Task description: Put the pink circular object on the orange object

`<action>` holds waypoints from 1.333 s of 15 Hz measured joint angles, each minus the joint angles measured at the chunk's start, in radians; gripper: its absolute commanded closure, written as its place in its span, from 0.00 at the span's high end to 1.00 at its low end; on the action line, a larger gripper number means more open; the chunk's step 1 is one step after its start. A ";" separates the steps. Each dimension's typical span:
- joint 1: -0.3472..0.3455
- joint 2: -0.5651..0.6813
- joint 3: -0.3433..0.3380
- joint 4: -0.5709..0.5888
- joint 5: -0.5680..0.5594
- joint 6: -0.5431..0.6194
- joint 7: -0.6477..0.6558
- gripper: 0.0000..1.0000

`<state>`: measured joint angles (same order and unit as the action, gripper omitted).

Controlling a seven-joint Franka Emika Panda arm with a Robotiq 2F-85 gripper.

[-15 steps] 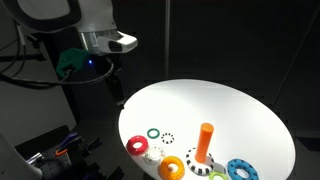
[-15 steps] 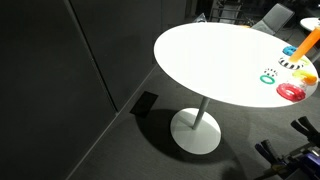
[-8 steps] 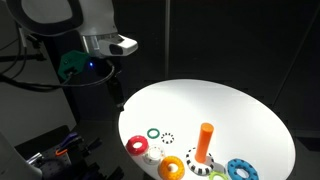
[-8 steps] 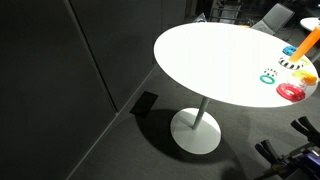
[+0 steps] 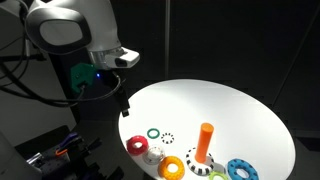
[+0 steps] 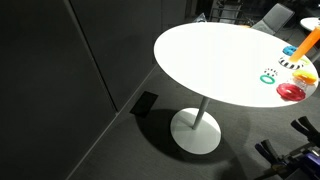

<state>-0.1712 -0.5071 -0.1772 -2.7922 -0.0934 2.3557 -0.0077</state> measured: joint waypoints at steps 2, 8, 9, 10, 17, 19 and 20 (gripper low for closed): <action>0.012 0.059 0.001 0.000 0.023 0.055 0.000 1.00; 0.054 0.247 0.001 0.000 0.116 0.190 -0.015 1.00; 0.061 0.276 0.001 0.001 0.131 0.210 -0.023 1.00; 0.068 0.304 0.001 0.004 0.148 0.229 -0.035 1.00; 0.080 0.478 0.002 0.041 0.193 0.328 -0.100 1.00; 0.080 0.523 0.003 0.054 0.193 0.354 -0.111 1.00; 0.080 0.546 0.003 0.060 0.193 0.369 -0.114 1.00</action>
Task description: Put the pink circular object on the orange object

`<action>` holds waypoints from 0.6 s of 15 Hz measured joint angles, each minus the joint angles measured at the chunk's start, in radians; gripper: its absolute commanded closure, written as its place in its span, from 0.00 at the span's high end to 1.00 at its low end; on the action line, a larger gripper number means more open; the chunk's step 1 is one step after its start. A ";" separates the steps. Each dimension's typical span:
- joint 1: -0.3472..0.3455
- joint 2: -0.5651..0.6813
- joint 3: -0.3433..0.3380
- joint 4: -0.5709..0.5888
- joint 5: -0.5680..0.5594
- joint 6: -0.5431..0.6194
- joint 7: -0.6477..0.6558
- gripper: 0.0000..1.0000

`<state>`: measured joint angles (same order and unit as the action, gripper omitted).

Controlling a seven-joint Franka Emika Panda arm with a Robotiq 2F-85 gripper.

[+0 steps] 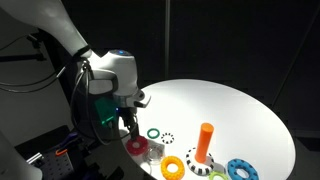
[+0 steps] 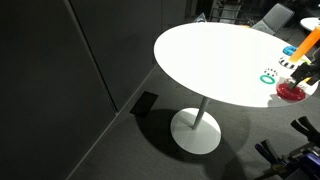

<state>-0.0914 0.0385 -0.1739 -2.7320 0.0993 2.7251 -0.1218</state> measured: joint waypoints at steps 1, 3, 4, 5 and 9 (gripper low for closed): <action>0.000 0.022 0.001 0.008 0.000 0.014 -0.002 1.00; -0.002 0.061 0.007 0.022 0.000 0.042 -0.006 1.00; -0.005 0.076 0.013 0.029 0.000 0.051 -0.009 1.00; -0.007 0.092 0.019 0.036 0.000 0.062 -0.012 1.00; -0.019 0.135 0.043 0.053 0.000 0.093 -0.020 1.00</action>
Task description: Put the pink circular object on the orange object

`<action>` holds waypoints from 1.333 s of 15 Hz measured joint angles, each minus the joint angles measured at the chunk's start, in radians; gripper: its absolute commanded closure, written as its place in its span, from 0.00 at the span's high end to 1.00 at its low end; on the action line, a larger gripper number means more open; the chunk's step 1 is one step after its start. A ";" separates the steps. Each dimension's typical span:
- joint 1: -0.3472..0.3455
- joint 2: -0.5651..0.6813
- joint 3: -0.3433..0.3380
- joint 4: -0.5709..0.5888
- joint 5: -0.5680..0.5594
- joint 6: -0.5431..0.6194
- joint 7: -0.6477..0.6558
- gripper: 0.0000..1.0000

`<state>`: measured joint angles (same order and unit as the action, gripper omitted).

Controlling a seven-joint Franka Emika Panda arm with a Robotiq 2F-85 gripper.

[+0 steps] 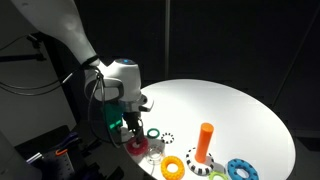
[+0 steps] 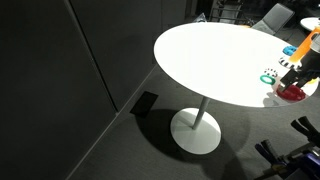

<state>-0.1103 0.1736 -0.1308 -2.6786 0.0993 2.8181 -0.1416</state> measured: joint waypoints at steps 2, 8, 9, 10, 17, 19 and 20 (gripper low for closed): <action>-0.007 0.016 0.011 0.007 0.000 0.010 -0.003 0.97; -0.031 0.041 0.037 0.018 0.000 0.021 -0.011 0.46; -0.032 0.042 0.040 0.018 0.000 0.021 -0.011 0.38; -0.033 0.043 0.041 0.018 0.000 0.021 -0.011 0.29; -0.032 0.012 0.029 0.019 -0.035 -0.006 -0.004 0.10; -0.032 -0.034 0.014 0.020 -0.071 -0.046 0.003 0.10; -0.032 -0.062 0.006 0.020 -0.090 -0.073 0.007 0.10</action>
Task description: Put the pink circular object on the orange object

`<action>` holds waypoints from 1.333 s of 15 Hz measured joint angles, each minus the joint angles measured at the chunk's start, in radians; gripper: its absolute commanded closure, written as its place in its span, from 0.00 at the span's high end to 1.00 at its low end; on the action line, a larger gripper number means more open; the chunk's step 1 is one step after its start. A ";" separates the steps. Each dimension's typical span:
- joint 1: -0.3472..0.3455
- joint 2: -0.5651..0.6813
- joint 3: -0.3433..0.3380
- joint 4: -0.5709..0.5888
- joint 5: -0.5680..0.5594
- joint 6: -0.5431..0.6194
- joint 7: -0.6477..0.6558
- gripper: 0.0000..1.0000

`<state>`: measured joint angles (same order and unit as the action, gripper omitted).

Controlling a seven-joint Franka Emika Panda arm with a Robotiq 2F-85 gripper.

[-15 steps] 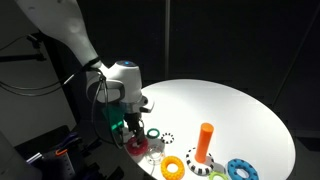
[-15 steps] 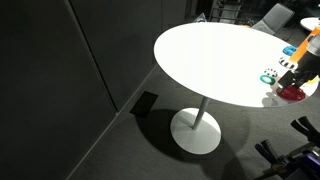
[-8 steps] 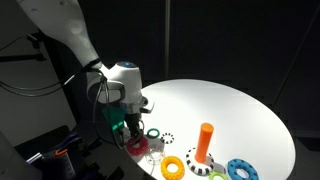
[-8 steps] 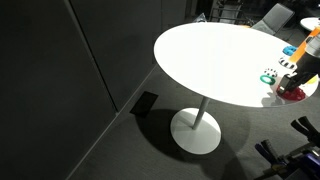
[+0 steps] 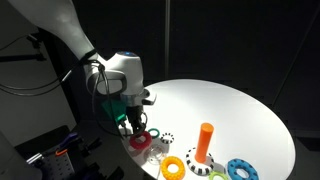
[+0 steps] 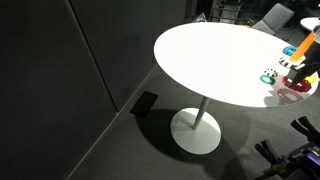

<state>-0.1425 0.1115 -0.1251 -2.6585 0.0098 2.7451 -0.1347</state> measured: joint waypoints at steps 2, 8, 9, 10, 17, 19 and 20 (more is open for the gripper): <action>0.000 -0.060 -0.015 0.002 -0.042 -0.053 0.020 0.10; -0.029 -0.225 -0.042 0.051 -0.147 -0.219 0.073 0.10; -0.040 -0.243 -0.046 0.069 -0.151 -0.243 0.073 0.10; -0.050 -0.257 -0.051 0.088 -0.153 -0.267 0.073 0.10; -0.109 -0.272 -0.089 0.246 -0.161 -0.365 0.074 0.10; -0.117 -0.256 -0.102 0.287 -0.161 -0.378 0.075 0.10; -0.120 -0.245 -0.107 0.307 -0.160 -0.382 0.078 0.10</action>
<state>-0.2622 -0.1330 -0.2322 -2.3517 -0.1504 2.3632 -0.0567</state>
